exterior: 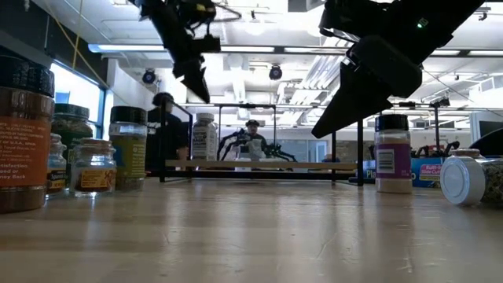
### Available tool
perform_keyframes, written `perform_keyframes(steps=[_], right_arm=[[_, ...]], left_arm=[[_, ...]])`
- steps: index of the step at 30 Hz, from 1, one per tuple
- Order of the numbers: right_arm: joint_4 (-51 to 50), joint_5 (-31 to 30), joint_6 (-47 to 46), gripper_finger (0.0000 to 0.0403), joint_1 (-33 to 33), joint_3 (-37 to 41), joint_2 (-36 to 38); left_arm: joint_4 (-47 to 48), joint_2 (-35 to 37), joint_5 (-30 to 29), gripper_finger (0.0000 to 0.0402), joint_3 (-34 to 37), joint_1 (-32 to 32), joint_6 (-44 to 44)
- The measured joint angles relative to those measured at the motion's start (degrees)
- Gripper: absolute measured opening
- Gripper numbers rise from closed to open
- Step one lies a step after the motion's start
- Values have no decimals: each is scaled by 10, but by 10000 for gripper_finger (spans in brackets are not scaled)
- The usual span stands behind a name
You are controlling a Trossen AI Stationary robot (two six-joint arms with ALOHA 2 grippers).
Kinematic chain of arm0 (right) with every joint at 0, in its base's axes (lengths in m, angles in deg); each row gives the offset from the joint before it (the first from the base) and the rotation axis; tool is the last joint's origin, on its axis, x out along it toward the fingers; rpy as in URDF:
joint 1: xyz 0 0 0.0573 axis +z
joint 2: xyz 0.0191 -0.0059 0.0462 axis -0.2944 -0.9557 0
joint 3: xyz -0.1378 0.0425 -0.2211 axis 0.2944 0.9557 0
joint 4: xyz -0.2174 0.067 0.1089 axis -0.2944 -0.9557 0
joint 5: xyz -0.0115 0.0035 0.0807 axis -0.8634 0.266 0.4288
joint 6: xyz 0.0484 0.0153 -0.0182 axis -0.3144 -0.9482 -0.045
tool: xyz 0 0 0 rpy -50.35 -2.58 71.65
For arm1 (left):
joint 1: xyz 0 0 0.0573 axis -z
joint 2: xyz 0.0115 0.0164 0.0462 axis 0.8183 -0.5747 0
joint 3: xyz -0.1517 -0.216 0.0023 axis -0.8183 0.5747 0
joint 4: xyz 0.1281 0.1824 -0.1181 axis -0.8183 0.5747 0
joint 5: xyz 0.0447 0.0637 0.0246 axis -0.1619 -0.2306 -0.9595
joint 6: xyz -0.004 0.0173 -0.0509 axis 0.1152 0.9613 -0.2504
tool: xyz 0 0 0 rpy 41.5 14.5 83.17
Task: Shelf spices
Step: Adjust the white seasoning bottles on the shelf
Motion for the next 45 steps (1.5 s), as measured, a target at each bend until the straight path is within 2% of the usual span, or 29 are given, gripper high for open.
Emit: perform_keyframes(steps=[4, 8, 15, 21, 24, 34, 40, 45], right_arm=[[0, -4, 0, 302, 0, 0, 0], [0, -17, 0, 302, -2, 0, 0], [4, -17, 0, 302, -5, 0, 0], [4, -16, -1, 302, -5, 0, 0], [4, -16, -1, 302, -5, 0, 0], [4, -14, 0, 302, -5, 0, 0], [4, -14, 0, 302, -5, 0, 0], [4, -17, 0, 302, -8, 0, 0]], left_arm=[[-1, 1, 20, 220, -30, -37, -28], [5, -20, 59, 162, -35, -75, -46], [2, -66, 53, 62, -35, -99, -33], [-11, -87, 35, 13, -36, -99, -32], [-16, -87, 35, 2, -36, -99, -32], [-84, -88, 59, 2, -38, -102, -73], [10, -86, 37, 3, -84, -102, -75], [43, -87, 47, 1, -82, -103, -88]])
